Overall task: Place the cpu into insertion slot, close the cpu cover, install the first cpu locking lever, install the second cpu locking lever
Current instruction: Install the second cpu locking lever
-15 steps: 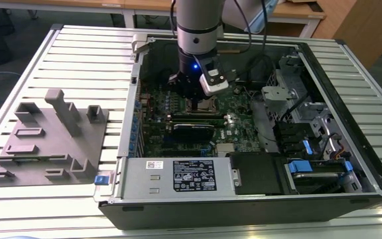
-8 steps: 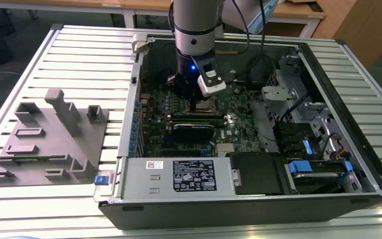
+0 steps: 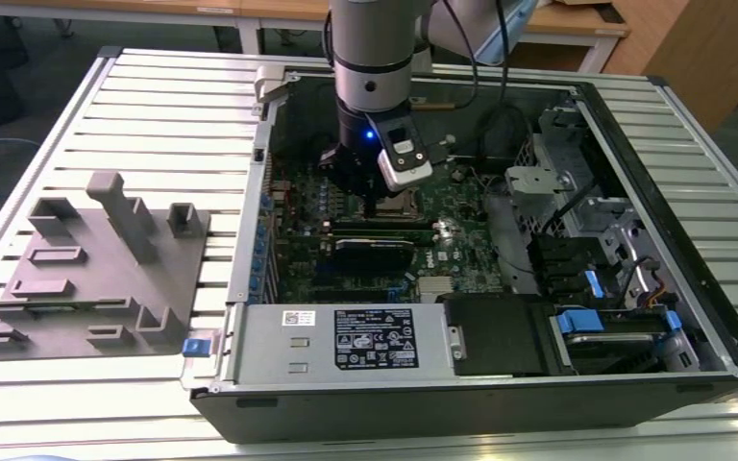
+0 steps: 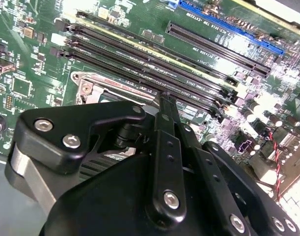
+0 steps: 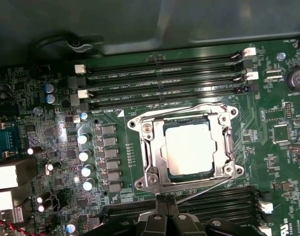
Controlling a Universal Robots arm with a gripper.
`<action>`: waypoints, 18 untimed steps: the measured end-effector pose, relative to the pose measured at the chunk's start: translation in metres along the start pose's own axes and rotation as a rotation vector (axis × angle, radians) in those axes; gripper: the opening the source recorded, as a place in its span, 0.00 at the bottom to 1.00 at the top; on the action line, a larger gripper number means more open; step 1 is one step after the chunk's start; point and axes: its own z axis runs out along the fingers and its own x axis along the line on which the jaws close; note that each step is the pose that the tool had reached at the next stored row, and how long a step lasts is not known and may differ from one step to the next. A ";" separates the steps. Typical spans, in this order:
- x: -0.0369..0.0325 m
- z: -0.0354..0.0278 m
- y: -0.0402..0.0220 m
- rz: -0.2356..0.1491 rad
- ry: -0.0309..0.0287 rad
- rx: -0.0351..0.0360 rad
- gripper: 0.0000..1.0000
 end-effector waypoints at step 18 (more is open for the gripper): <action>0.0020 0.0047 -0.0001 0.000 -0.0002 0.0017 0.11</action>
